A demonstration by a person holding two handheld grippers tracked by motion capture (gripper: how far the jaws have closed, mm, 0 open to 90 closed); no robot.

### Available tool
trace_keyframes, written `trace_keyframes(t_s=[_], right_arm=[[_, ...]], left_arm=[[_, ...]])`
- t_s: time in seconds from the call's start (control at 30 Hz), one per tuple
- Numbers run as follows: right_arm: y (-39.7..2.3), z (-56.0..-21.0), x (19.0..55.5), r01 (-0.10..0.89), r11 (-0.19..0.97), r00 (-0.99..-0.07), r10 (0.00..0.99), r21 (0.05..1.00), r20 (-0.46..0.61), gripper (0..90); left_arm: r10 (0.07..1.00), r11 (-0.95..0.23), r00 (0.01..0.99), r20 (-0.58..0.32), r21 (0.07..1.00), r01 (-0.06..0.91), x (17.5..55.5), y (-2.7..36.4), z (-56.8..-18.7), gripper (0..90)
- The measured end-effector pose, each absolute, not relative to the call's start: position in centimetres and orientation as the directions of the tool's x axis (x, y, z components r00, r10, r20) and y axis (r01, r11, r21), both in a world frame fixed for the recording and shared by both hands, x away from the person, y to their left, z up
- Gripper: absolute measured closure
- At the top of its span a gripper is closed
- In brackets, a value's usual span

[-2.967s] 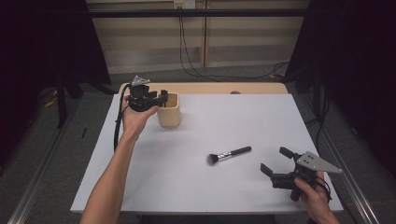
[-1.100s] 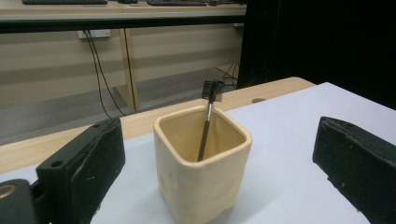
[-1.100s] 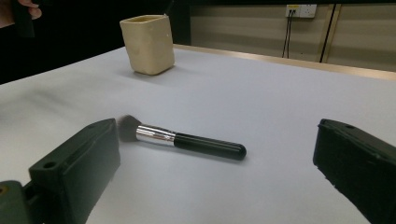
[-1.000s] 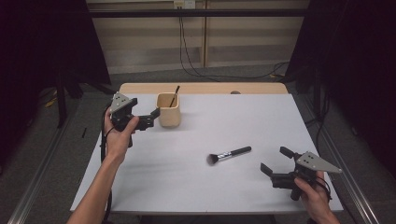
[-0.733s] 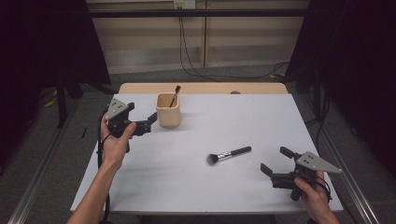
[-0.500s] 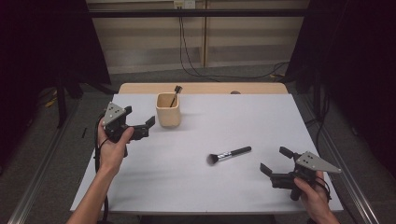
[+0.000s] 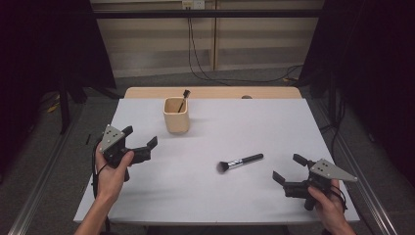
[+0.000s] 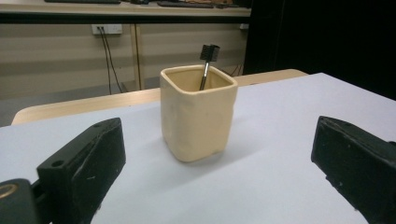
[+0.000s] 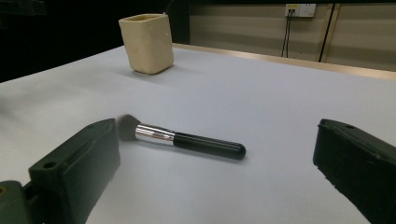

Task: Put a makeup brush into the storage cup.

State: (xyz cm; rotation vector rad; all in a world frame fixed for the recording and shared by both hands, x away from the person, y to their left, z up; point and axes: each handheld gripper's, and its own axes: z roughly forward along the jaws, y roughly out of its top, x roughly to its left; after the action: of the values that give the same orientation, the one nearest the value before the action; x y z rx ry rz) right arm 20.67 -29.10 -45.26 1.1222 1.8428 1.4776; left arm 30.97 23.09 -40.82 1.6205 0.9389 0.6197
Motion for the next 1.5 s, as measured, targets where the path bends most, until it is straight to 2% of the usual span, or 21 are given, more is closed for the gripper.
trace_keyframes(t_s=[0.6,1.03,1.17,1.5], right_arm=[[-28.7,-45.3,20.8,0.282,0.075,-0.527,0.845,0.956,0.089,0.0],[-28.9,-45.2,20.7,0.281,0.07,-0.517,0.852,0.957,0.089,0.0],[-29.0,-45.1,20.6,0.277,0.066,-0.514,0.853,0.958,0.09,0.0],[-29.5,-44.6,20.4,0.256,0.055,-0.51,0.856,0.965,0.086,0.0]], left_arm=[[0.859,-0.12,0.512,-0.034,0.957,0.265,26.3,24.5,-42.4,3.3],[0.84,-0.113,0.541,-0.039,0.963,0.245,23.1,25.9,-43.2,4.7],[0.819,-0.117,0.572,-0.048,0.962,0.248,22.9,25.9,-43.7,4.5],[0.83,-0.1,0.554,-0.058,0.963,0.25,22.8,26.2,-43.6,3.6]])
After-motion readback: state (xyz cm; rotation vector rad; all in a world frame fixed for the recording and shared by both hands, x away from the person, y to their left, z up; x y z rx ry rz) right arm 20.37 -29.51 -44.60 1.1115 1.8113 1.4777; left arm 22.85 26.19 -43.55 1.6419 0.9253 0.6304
